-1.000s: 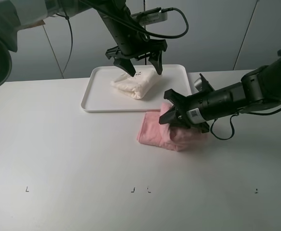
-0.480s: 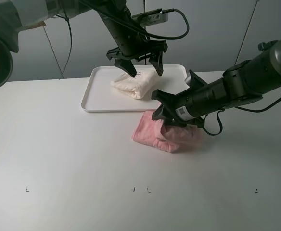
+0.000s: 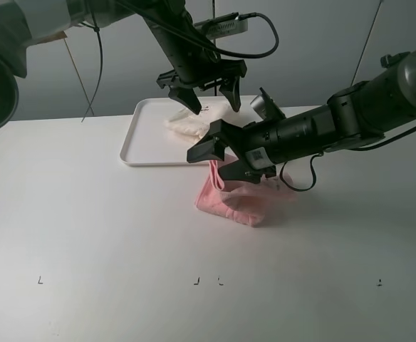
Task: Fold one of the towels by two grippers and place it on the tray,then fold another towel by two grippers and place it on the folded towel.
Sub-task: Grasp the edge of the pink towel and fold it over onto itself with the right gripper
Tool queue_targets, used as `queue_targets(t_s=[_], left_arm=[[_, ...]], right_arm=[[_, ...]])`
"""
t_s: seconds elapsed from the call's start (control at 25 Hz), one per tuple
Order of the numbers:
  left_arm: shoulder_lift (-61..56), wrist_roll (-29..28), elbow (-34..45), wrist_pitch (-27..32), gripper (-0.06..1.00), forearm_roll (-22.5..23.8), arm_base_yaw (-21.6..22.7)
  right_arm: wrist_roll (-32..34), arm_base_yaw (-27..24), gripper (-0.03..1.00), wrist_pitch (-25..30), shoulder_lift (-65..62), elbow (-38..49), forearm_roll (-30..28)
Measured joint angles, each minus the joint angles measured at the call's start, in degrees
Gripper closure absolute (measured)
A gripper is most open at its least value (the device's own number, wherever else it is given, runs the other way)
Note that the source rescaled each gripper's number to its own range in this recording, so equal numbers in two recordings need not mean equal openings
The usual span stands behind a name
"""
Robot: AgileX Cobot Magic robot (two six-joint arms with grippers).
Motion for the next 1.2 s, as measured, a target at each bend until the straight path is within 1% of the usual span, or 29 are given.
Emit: queue_targets(t_s=[0.12,0.16,0.24,0.28,0.36,0.44,0.56,0.64,0.76,0.8,0.92,1.12,1.2], left_arm=[[0.00,-0.01,0.00,0.00,-0.05,0.00,1.05],[0.00,0.11,0.00,0.00,-0.05,0.00,1.49],[0.00,0.20,0.00,0.00,-0.05,0.00,2.27],[0.00,0.33,0.00,0.00,-0.05,0.00,2.69],[0.00,0.72,0.00,0.00,-0.05,0.00,3.28],[0.00,1.24,0.00,0.00,-0.05,0.00,3.68],[0.00,1.47,0.00,0.00,-0.05,-0.04,4.01],[0.00,1.58,0.00,0.00,-0.05,-0.18,4.07],[0.00,2.21,0.00,0.00,-0.05,-0.40,4.15],[0.00,2.32,0.00,0.00,-0.05,-0.40,4.15],[0.00,2.55,0.00,0.00,-0.05,-0.40,4.15],[0.00,2.55,0.00,0.00,-0.05,-0.40,4.15],[0.00,2.55,0.00,0.00,-0.05,-0.40,4.15]], right_arm=[[-0.11,0.00,0.12,0.49,-2.01,0.00,-2.50],[-0.11,0.00,0.12,0.60,-3.34,0.00,-4.31],[0.82,0.00,0.12,0.24,-6.33,0.00,-9.31],[2.14,0.00,0.12,-0.43,-8.06,-0.08,-12.94],[7.63,0.00,0.12,-2.20,-11.35,-0.08,-21.70],[15.19,0.00,0.12,-3.23,-13.97,-0.08,-30.81],[29.29,0.00,0.12,-3.39,-16.99,-0.08,-45.99],[36.46,0.00,0.12,-3.39,-18.52,0.29,-55.28],[42.88,0.00,0.12,-2.45,-19.46,1.62,-63.98],[44.59,0.00,0.12,-1.79,-19.46,2.37,-66.24],[47.16,0.00,0.12,-1.19,-19.46,4.98,-69.98],[47.69,0.00,0.12,-4.00,-18.32,7.55,-70.57],[46.38,0.00,0.12,-5.99,-16.24,7.63,-69.83]])
